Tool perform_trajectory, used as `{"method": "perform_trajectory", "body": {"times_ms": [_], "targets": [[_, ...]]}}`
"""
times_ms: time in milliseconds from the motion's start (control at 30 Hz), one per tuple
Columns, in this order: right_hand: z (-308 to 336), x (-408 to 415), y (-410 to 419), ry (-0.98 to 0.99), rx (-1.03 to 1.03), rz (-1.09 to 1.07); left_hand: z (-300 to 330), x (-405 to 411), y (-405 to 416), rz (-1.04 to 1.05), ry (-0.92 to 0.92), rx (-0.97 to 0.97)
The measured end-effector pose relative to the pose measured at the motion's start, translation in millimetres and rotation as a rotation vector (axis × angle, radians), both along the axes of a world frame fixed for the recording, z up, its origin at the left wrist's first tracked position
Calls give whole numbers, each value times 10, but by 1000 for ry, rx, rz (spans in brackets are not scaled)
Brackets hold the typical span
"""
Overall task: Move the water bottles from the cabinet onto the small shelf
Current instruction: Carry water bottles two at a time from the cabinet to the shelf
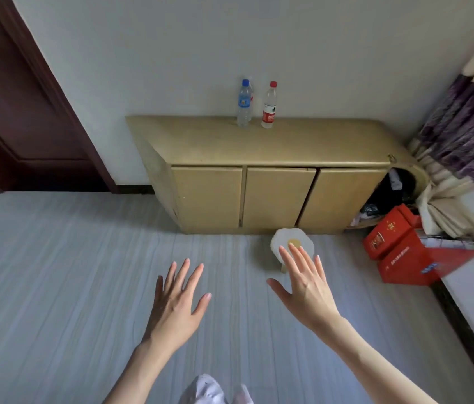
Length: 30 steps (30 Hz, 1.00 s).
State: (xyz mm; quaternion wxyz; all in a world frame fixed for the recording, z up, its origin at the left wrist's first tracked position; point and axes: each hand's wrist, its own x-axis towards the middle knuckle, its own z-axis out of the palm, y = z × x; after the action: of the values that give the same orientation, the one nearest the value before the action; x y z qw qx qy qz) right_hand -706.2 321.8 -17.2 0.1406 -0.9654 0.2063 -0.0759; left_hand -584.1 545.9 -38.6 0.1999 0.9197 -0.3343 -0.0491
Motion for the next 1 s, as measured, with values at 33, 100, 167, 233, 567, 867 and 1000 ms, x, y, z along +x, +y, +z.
{"method": "perform_trajectory", "body": {"times_ms": [33,100,167,233,567,867,1000], "targets": [[-32,150,-121,6,-3,6,-27,147,-104,0,11,11],[-95,467,-375,19,8,0,-80,462,-328,-5,39,37],[-146,812,-630,13,9,-27,-115,819,-592,-12,58,37],[-177,1184,-893,8,-6,-51,-143,1229,-881,-32,74,45],[54,2914,-2146,-14,11,-146,20,3294,-2254,-96,34,9],[-217,3815,-3264,145,70,-177,-219,4191,-3371,-120,137,50],[-173,4380,-3904,130,96,-144,-125,4670,-3949,-49,142,55]]}}
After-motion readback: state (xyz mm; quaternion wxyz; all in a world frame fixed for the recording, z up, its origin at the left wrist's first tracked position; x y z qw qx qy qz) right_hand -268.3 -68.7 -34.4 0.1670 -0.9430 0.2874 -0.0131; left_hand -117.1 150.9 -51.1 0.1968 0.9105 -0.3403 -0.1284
